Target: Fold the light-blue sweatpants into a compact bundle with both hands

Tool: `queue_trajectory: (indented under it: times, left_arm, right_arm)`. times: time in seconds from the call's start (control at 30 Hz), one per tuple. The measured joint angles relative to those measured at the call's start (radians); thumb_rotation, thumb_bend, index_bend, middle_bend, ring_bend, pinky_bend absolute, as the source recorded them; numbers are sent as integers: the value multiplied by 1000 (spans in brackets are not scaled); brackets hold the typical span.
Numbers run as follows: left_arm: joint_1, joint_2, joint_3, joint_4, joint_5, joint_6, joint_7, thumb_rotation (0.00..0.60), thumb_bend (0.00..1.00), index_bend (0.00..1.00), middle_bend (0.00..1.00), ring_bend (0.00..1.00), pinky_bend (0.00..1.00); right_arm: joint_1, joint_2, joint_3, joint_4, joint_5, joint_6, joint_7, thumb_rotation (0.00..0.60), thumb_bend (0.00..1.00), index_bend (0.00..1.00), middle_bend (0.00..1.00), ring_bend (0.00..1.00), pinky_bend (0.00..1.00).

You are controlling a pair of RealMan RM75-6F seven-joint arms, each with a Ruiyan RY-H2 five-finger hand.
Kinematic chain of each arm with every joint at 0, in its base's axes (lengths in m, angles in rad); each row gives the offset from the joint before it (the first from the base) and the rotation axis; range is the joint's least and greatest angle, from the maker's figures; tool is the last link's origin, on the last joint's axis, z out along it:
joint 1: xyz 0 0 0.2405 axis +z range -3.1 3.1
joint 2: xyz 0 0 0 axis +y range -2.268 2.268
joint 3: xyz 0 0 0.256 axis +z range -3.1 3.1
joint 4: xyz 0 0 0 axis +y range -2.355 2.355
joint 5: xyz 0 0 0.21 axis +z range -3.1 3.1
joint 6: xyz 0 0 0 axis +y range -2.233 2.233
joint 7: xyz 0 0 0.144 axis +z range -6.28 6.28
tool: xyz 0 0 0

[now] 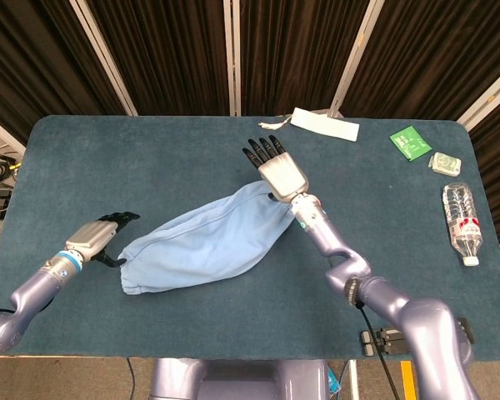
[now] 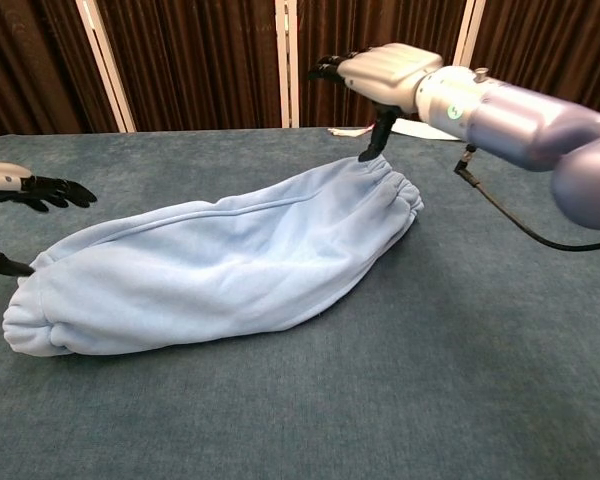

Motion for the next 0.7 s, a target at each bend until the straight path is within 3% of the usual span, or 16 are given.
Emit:
queue_trajectory:
  times: [0.37,0.7]
  left_arm:
    - [101,43,22,-12,220,282,-13,583,44,0,0,0,0]
    - [127,28,122,113,550,451,33,583,38,0,0,0,0]
  right_arm:
    - [-183,271,-67,-352,-42,176,-21,600,0,0,0,0,0]
    - [-404,484,-163,-583,-76,356,-16,600,0,0,0,0,0]
